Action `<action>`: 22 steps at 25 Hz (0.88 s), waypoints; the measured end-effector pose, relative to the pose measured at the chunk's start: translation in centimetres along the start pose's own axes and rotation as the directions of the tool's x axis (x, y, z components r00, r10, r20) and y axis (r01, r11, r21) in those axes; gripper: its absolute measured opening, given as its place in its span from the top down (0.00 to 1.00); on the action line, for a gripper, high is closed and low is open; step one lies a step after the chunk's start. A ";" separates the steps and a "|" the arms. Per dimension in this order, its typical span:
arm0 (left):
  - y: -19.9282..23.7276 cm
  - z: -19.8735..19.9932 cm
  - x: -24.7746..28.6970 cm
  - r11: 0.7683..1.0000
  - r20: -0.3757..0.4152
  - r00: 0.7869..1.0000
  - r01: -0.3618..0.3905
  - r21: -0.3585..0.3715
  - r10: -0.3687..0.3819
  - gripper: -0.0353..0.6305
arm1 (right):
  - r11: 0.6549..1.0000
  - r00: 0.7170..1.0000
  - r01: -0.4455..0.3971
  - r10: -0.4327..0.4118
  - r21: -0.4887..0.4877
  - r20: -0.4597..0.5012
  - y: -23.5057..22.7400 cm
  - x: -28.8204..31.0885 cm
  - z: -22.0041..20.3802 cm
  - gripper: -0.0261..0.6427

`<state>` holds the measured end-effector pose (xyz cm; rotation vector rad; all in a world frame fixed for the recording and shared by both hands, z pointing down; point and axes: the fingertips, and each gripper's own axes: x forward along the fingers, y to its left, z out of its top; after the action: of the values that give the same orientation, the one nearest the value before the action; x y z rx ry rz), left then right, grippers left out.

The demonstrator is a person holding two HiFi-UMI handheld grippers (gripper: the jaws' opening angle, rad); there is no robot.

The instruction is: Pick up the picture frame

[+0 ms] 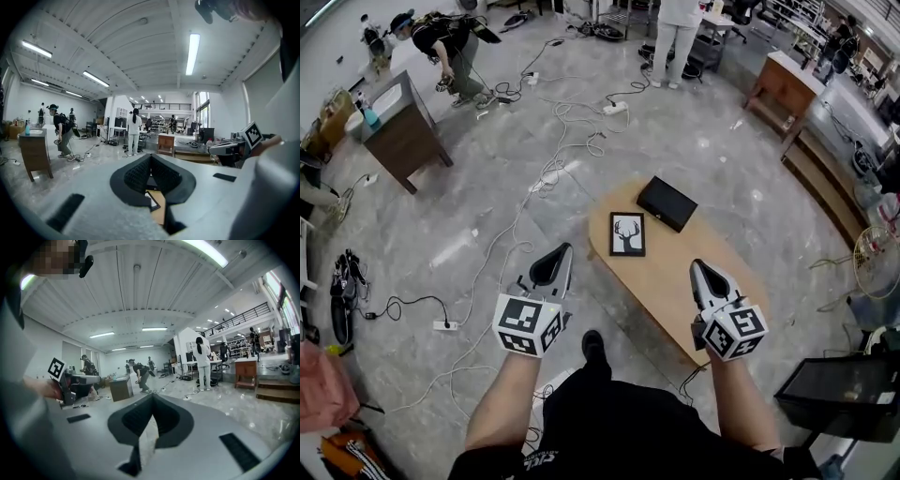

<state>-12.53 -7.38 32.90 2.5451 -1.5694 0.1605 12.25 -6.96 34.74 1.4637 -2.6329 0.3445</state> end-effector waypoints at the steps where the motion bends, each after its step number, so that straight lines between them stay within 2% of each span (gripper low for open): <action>1: 1.0 -0.1 0.8 1.000 -0.005 1.000 0.005 -0.007 -0.005 0.94 | 1.000 1.000 0.008 -0.008 0.006 -0.009 -0.1 1.1 -0.1 0.95; 8: 6.3 -1.7 4.9 0.998 -0.051 0.998 0.026 -0.049 -0.029 0.94 | 0.999 0.997 0.037 -0.036 0.013 -0.069 -0.5 6.9 -1.1 0.95; 16: 8.7 -2.8 9.0 0.998 -0.090 0.996 0.012 -0.067 -0.018 0.94 | 1.000 0.995 0.018 -0.016 0.021 -0.096 -2.8 11.5 -0.9 0.95; 22: 9.3 -2.5 13.5 0.999 -0.128 0.992 -0.010 -0.050 0.004 0.94 | 0.998 0.994 -0.016 0.023 0.063 -0.105 -6.3 15.3 -1.1 0.95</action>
<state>-14.78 -22.89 38.29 2.4388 -1.5158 0.2756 9.51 -22.49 39.78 1.3968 -2.5761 0.4956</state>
